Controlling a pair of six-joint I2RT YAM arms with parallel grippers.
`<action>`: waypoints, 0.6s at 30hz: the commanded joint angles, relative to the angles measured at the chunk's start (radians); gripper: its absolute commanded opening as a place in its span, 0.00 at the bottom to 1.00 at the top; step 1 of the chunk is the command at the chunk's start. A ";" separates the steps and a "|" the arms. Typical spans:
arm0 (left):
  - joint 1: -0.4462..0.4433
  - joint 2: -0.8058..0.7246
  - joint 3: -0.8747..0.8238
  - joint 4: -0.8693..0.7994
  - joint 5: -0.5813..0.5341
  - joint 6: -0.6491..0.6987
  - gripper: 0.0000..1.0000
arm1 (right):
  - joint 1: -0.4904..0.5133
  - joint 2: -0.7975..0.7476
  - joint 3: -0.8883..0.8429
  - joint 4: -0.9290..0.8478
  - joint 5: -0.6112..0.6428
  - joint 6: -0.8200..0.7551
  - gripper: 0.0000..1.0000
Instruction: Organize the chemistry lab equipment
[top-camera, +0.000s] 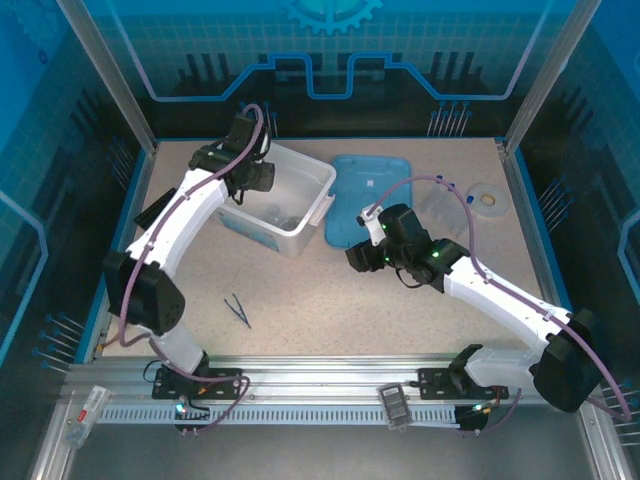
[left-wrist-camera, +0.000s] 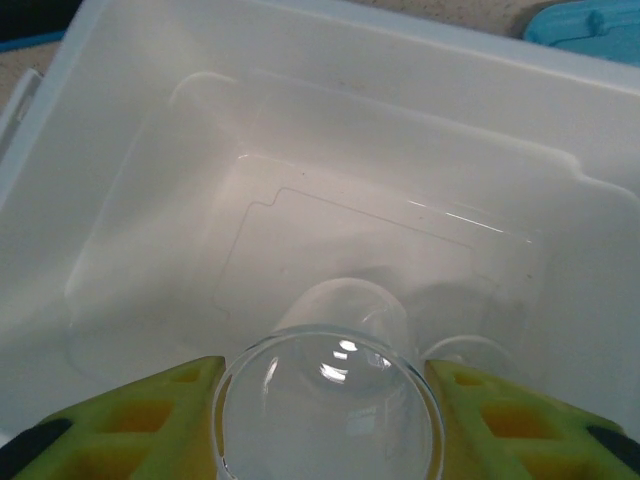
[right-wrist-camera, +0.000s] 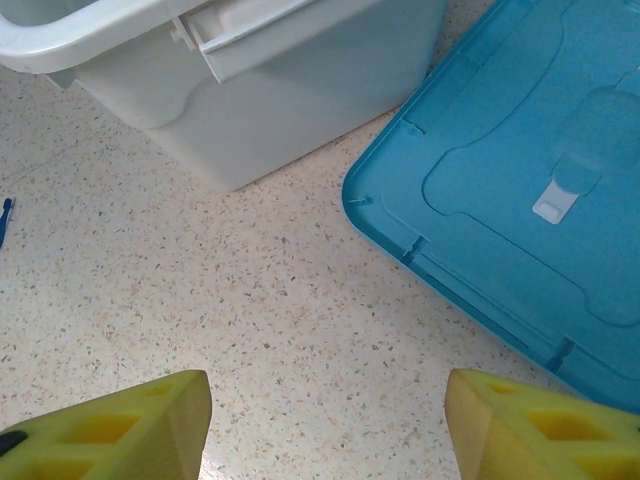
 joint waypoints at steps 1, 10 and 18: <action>0.038 0.062 0.042 0.028 0.058 0.005 0.38 | -0.017 -0.023 -0.011 0.022 -0.007 0.014 0.65; 0.075 0.239 0.127 0.008 0.033 0.026 0.38 | -0.019 -0.018 -0.015 0.014 -0.003 0.014 0.65; 0.099 0.299 0.128 -0.003 0.015 0.029 0.38 | -0.020 -0.010 -0.013 0.014 -0.003 0.014 0.65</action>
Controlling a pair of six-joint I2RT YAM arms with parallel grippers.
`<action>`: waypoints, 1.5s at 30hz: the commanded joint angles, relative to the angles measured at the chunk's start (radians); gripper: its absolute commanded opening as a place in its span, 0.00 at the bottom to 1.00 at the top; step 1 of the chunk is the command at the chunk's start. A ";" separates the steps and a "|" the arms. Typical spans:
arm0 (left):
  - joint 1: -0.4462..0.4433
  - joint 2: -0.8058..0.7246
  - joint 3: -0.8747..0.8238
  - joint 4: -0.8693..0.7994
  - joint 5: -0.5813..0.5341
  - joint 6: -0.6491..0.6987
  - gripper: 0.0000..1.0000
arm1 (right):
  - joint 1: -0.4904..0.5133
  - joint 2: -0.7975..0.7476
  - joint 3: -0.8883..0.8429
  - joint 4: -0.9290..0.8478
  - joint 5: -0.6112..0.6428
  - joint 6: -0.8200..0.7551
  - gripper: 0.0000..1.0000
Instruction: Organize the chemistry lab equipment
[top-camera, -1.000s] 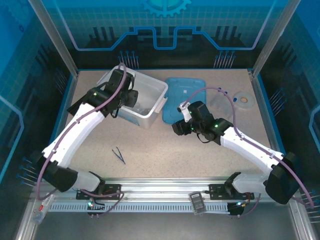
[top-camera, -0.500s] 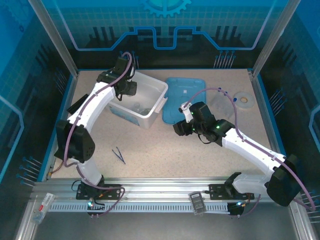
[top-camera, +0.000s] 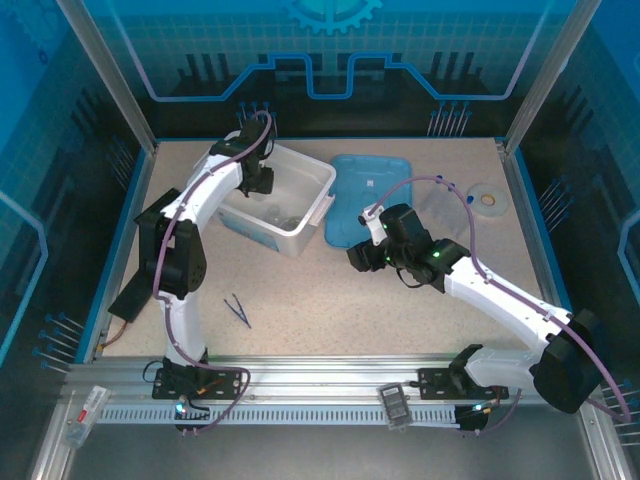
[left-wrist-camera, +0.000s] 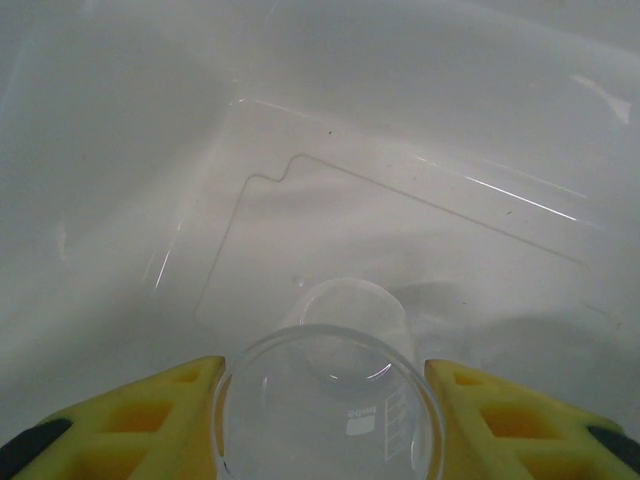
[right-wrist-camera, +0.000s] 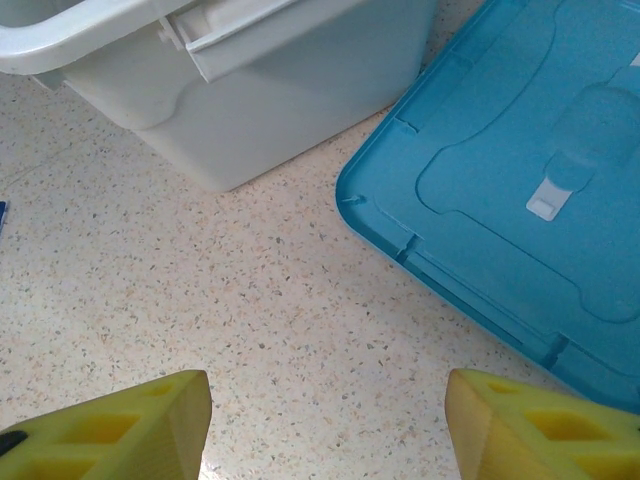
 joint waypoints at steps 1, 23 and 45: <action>0.020 0.032 0.036 -0.013 -0.014 0.019 0.38 | -0.012 -0.003 -0.007 0.012 -0.004 0.011 0.65; 0.024 0.095 -0.032 -0.039 0.034 0.004 0.38 | -0.012 0.017 -0.002 0.015 -0.007 0.009 0.65; -0.021 0.123 -0.041 -0.052 0.063 -0.007 0.44 | -0.014 0.008 0.009 0.002 0.003 0.009 0.65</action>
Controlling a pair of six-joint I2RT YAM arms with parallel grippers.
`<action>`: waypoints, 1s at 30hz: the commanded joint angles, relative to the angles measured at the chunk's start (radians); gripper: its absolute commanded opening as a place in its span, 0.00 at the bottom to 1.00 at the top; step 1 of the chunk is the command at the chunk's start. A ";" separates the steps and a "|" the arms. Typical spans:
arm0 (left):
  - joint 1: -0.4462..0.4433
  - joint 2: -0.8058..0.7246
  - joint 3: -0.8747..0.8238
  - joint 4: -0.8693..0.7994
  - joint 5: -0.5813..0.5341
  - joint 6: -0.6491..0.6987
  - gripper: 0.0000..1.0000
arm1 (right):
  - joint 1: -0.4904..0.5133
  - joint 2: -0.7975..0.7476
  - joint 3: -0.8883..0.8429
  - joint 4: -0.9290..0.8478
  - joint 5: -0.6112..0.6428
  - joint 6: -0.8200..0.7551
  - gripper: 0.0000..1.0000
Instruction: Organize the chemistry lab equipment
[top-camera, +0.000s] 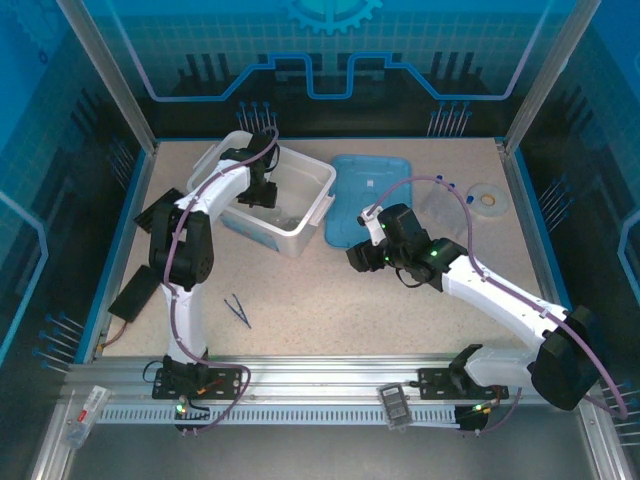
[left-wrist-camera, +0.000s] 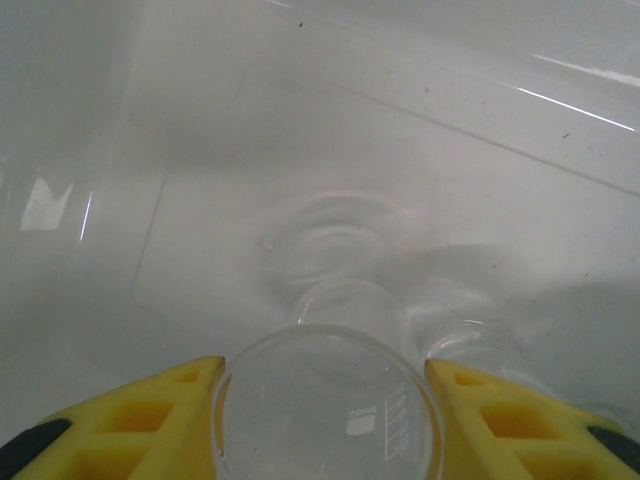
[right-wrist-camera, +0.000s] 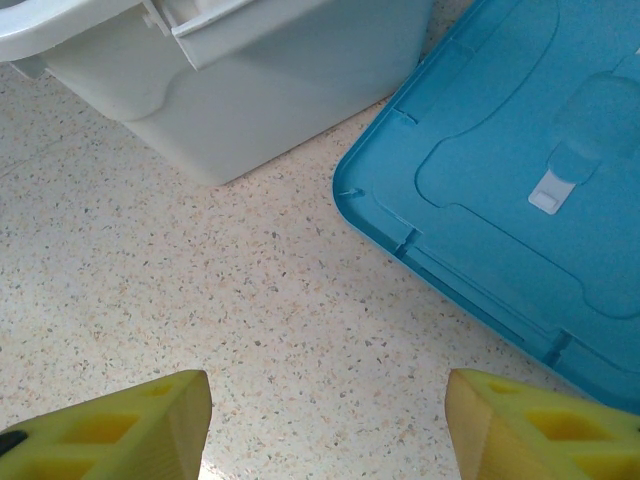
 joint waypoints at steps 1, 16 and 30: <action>-0.012 0.030 -0.006 -0.041 0.030 -0.012 0.44 | -0.013 -0.011 0.009 0.000 0.003 0.009 0.65; -0.015 -0.021 -0.023 -0.022 0.045 -0.040 0.64 | -0.013 -0.014 0.012 -0.007 -0.003 0.011 0.65; -0.015 -0.180 -0.035 -0.006 0.042 -0.067 0.72 | 0.002 -0.018 0.033 -0.024 0.007 0.014 0.65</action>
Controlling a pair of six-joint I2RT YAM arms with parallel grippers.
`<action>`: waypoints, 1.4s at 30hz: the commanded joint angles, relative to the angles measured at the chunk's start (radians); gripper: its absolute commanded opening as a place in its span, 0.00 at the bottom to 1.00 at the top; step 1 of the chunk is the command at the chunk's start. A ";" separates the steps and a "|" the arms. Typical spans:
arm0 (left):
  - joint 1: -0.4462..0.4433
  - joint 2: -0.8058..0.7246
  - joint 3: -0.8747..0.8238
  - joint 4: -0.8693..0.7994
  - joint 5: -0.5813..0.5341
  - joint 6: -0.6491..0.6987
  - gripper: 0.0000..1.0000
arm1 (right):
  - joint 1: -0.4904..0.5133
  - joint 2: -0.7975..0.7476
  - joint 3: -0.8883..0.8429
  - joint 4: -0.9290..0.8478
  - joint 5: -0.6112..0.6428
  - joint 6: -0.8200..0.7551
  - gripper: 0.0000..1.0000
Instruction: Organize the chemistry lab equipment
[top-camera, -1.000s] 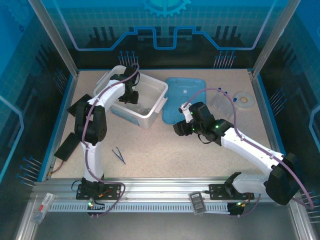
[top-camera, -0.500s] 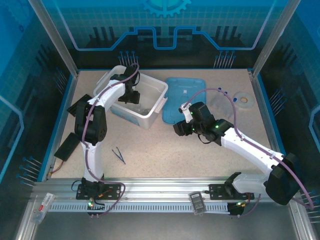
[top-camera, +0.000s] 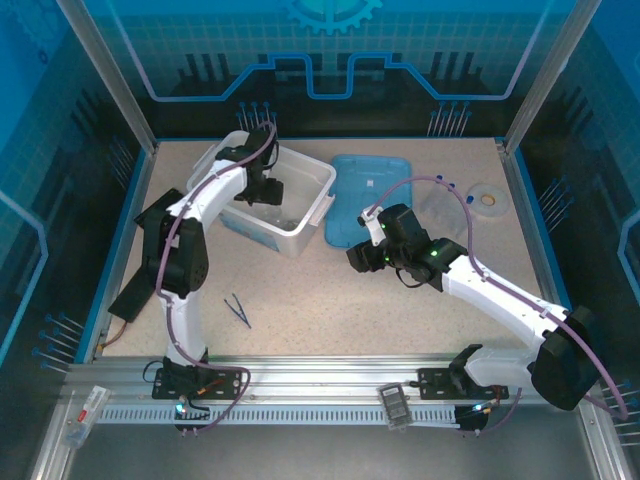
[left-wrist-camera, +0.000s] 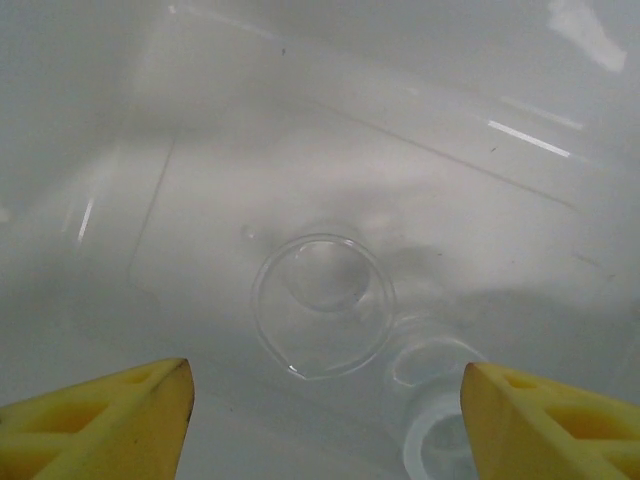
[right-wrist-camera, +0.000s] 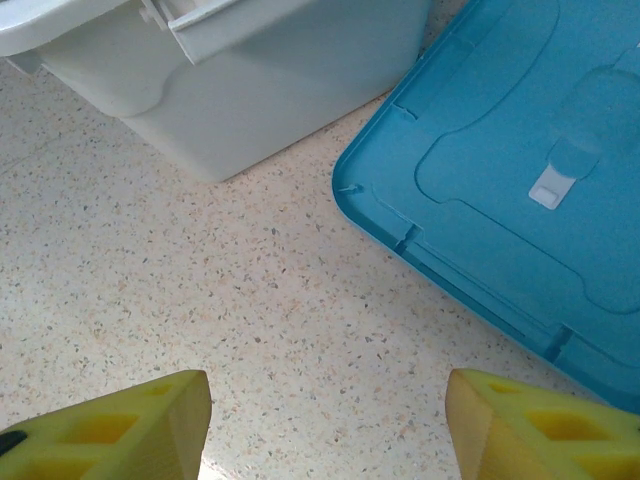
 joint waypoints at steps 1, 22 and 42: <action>-0.003 -0.089 -0.007 -0.010 0.015 -0.015 0.72 | 0.004 -0.018 0.035 -0.018 0.011 0.008 0.65; -0.049 -0.528 -0.187 0.055 -0.095 -0.099 0.62 | 0.294 0.054 0.153 -0.078 0.191 -0.002 0.63; -0.071 -0.957 -0.563 0.010 -0.185 -0.238 0.66 | 0.629 0.558 0.448 -0.017 0.172 0.039 0.62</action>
